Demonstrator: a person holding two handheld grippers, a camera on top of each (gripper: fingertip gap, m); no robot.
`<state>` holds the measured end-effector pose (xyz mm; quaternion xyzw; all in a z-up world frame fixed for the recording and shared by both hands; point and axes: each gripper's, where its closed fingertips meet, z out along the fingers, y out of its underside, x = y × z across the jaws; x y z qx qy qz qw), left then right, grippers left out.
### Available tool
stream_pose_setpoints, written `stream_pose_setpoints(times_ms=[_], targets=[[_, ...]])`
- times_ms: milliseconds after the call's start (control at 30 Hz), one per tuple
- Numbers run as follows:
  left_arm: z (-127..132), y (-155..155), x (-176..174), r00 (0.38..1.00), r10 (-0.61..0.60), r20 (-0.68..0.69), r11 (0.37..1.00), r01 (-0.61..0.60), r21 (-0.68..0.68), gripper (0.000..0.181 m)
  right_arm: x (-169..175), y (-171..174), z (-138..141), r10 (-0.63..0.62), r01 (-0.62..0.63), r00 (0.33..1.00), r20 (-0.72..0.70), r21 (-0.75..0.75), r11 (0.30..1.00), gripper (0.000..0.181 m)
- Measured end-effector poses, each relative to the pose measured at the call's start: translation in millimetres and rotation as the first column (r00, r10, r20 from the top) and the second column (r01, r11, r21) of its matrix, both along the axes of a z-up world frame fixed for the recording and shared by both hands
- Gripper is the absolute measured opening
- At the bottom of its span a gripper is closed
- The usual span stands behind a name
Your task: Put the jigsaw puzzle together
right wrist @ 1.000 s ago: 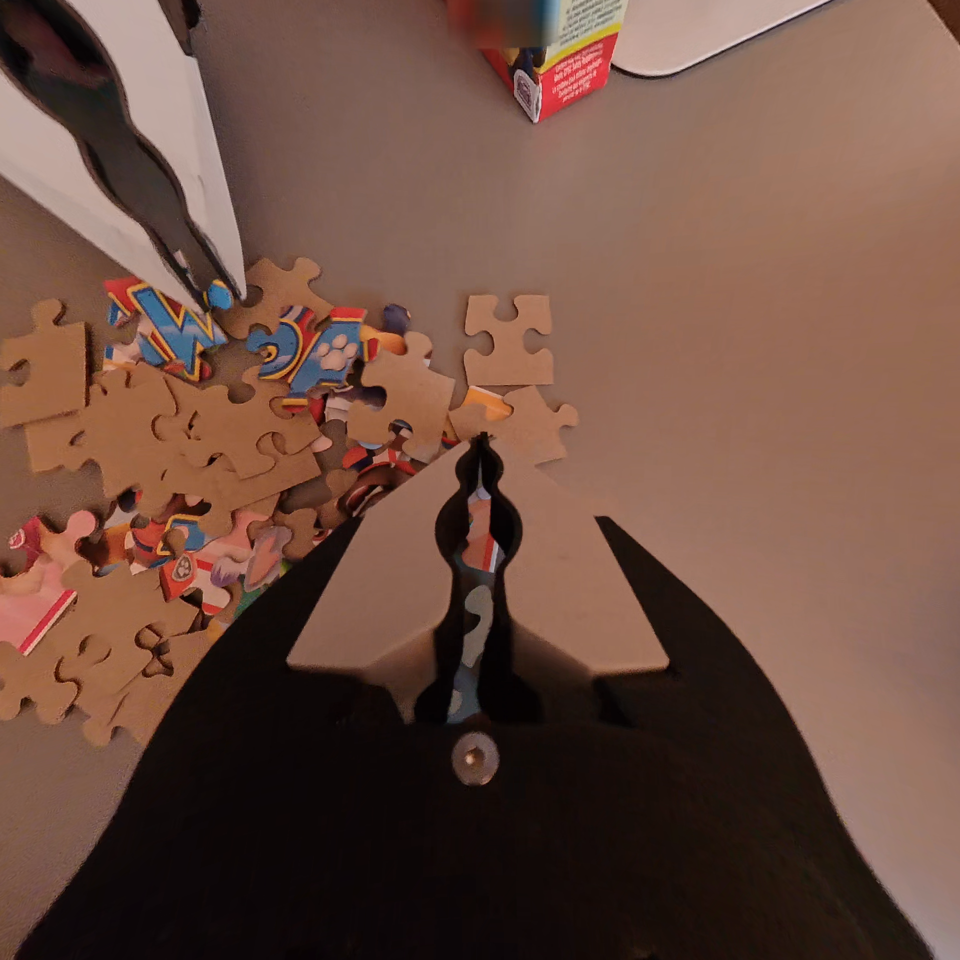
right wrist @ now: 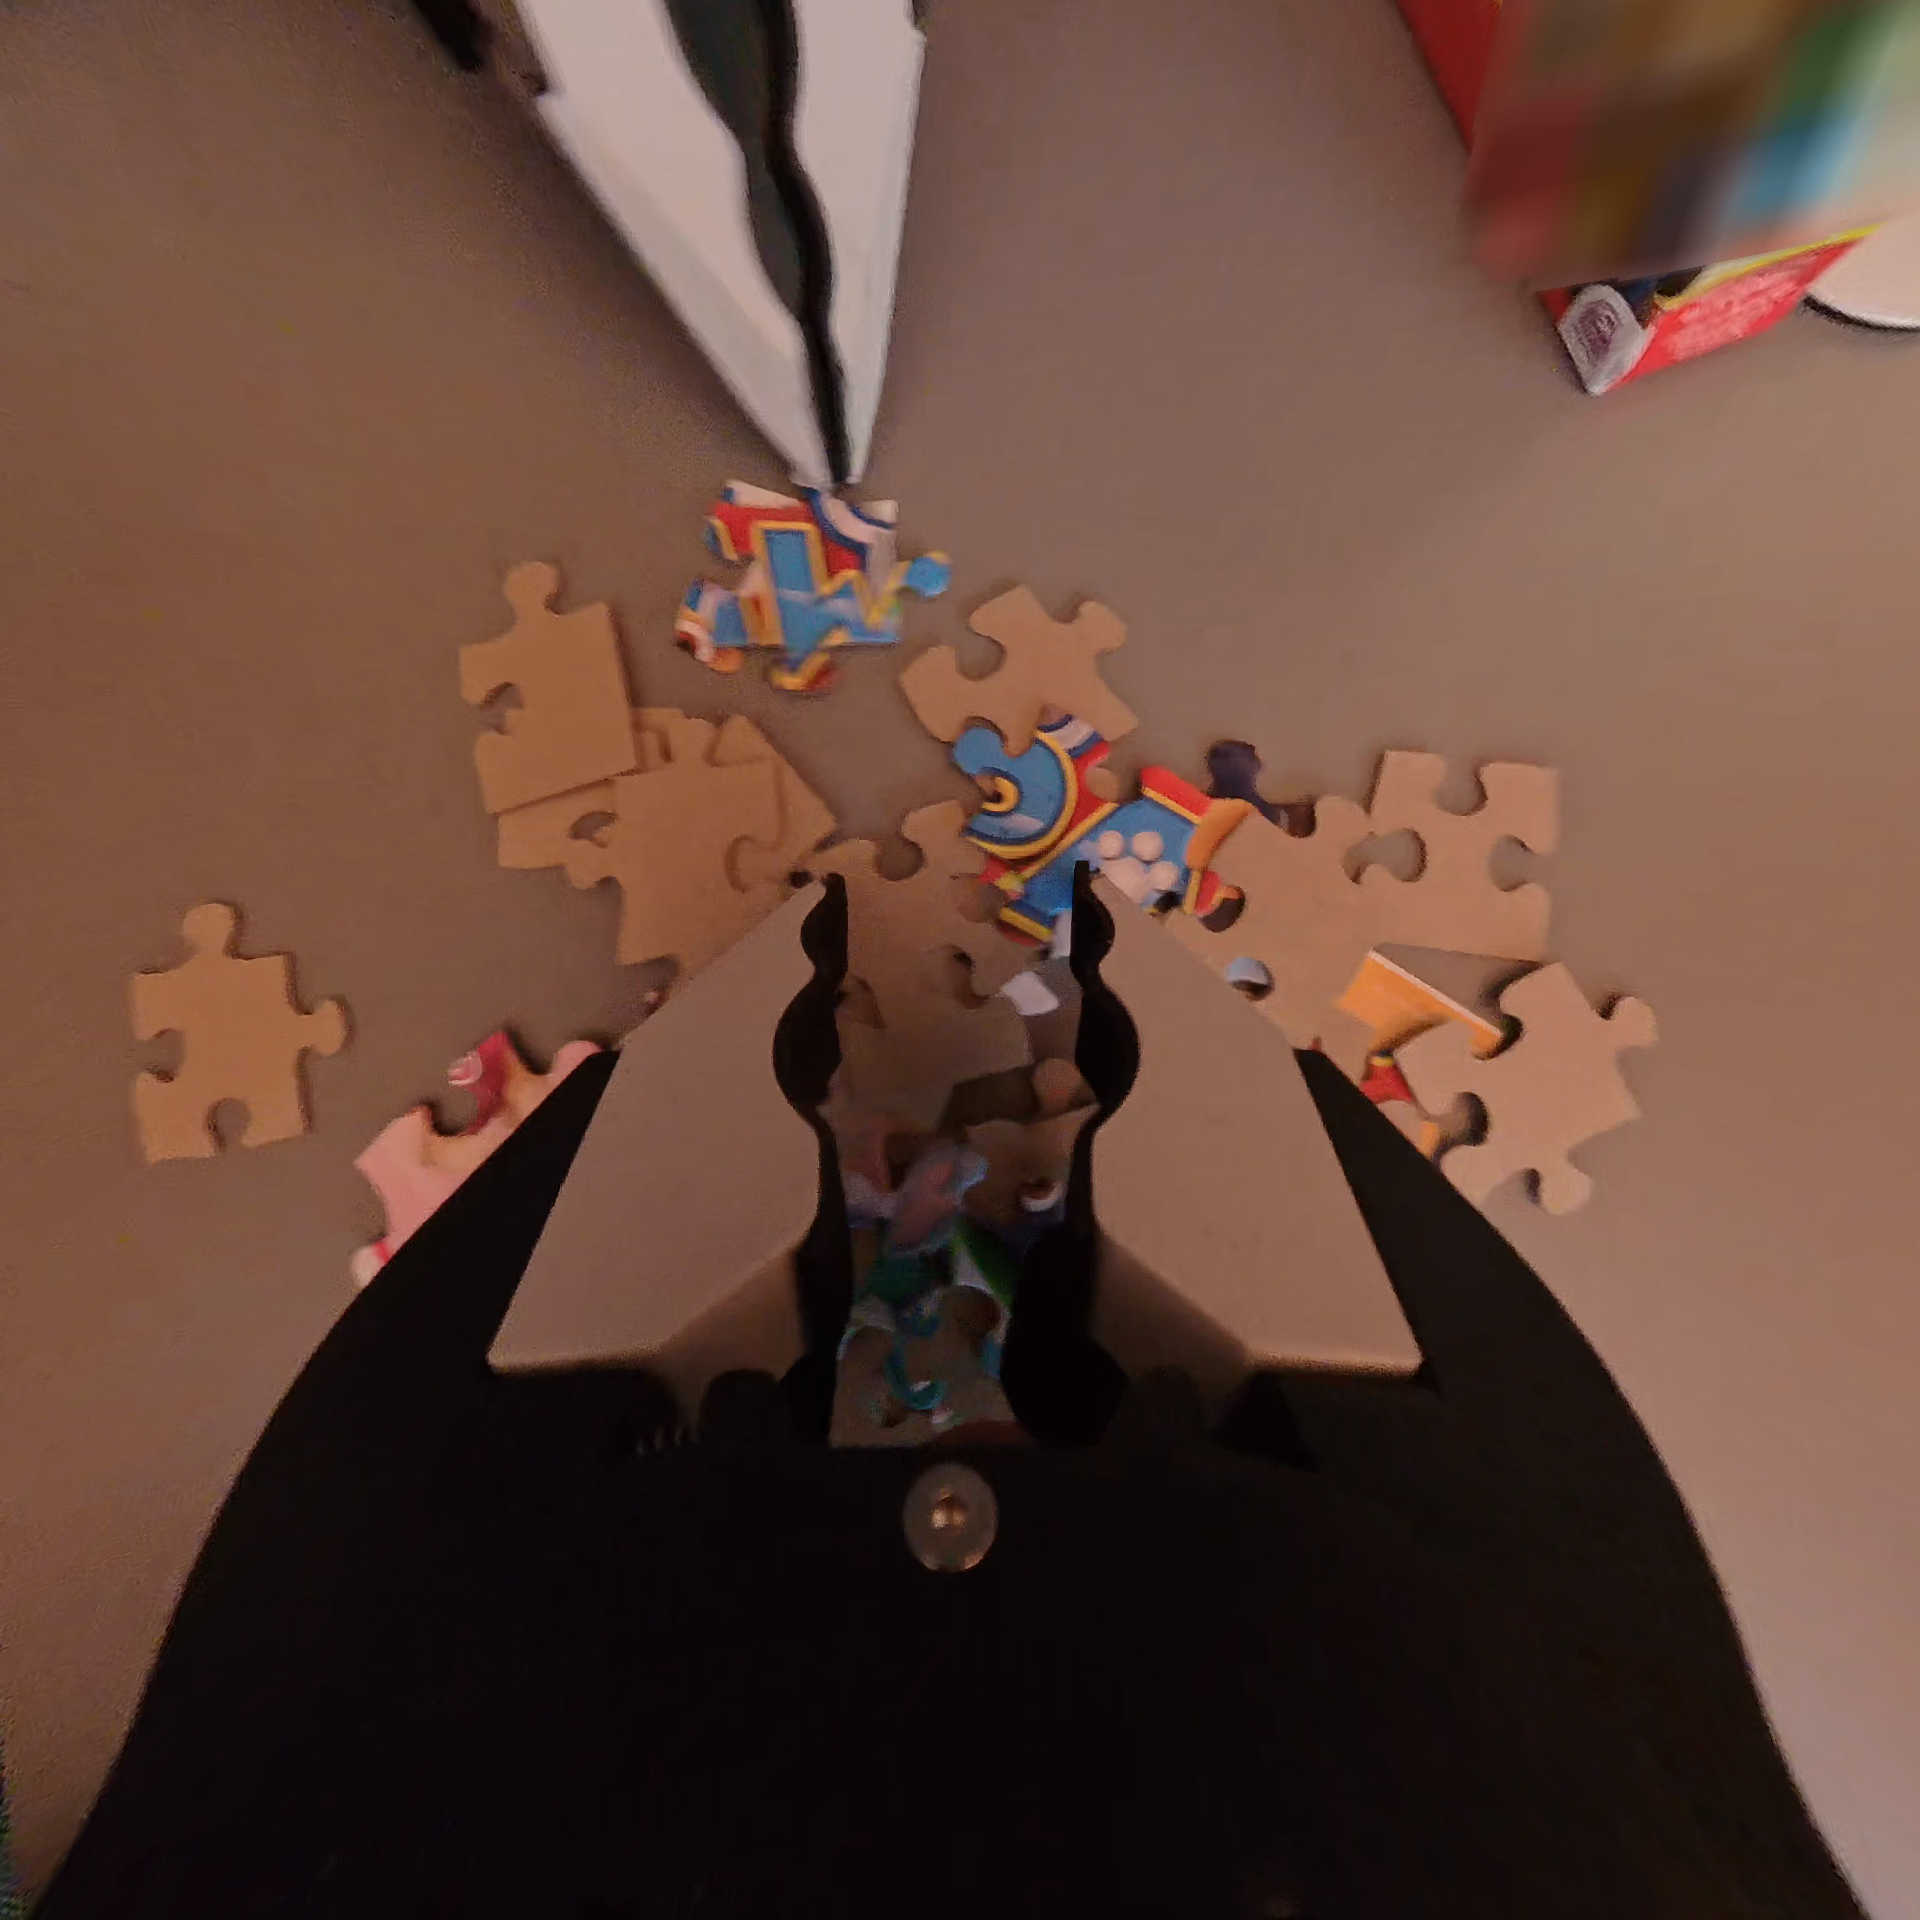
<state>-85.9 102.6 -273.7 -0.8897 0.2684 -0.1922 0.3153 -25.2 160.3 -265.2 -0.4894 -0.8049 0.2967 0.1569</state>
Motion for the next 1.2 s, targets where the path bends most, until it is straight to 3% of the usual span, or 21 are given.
stream_pose_setpoints(times_ms=[200,333,500,600,700,767,800,900,1000,1067,1200], targets=[[-1.4,-11.0,-26.4,0.998,0.058,-0.040,0.998,-0.059,-0.026,0.000,21.3,-39.1,-0.2,0.120,-0.120,0.993,0.006,0.030,0.992,0.052],[4.9,-14.5,-34.0,0.997,0.077,-0.025,0.997,-0.077,-0.007,0.003,18.6,-38.5,-7.4,0.087,-0.086,0.996,-0.010,0.102,0.991,0.031],[25.7,-7.8,15.2,0.997,-0.082,0.011,0.985,0.079,0.152,0.022,13.4,-46.1,8.3,0.031,-0.038,0.997,-0.068,-0.099,0.994,0.032],[27.3,-2.1,41.0,0.981,-0.164,-0.104,0.950,0.186,0.252,0.041,13.4,-50.2,19.9,0.014,-0.029,0.998,-0.059,-0.246,0.969,0.031],[35.0,0.2,61.4,0.945,-0.224,-0.240,0.880,0.302,0.368,0.033,13.6,-52.1,25.7,0.025,-0.035,0.999,-0.036,-0.328,0.944,0.031],[38.7,1.4,68.0,0.929,-0.232,-0.289,0.846,0.339,0.411,0.017,13.6,-54.5,29.7,0.043,-0.048,0.999,-0.023,-0.360,0.932,0.032],[40.3,2.2,69.0,0.932,-0.229,-0.280,0.845,0.333,0.419,0.001,12.5,-55.0,32.2,0.043,-0.048,0.999,-0.020,-0.381,0.923,0.030],[43.1,6.8,56.1,0.985,-0.149,-0.091,0.917,0.172,0.360,0.000,4.6,-45.5,41.3,-0.006,-0.018,0.998,-0.065,-0.371,0.929,0.046],[32.3,8.7,29.2,0.979,0.022,0.204,0.990,-0.051,0.135,0.000,4.3,-38.0,45.1,-0.033,-0.001,0.995,-0.099,-0.325,0.946,0.048],[27.3,0.0,20.5,0.939,0.084,0.334,0.996,-0.084,-0.014,0.000,5.3,-34.2,41.0,-0.041,0.014,0.995,-0.091,-0.276,0.961,0.048],[12.9,-3.8,-16.7,0.950,0.210,0.233,0.978,-0.202,-0.056,0.015,6.4,-27.7,37.0,-0.066,0.043,0.994,-0.088,-0.242,0.969,0.045]])
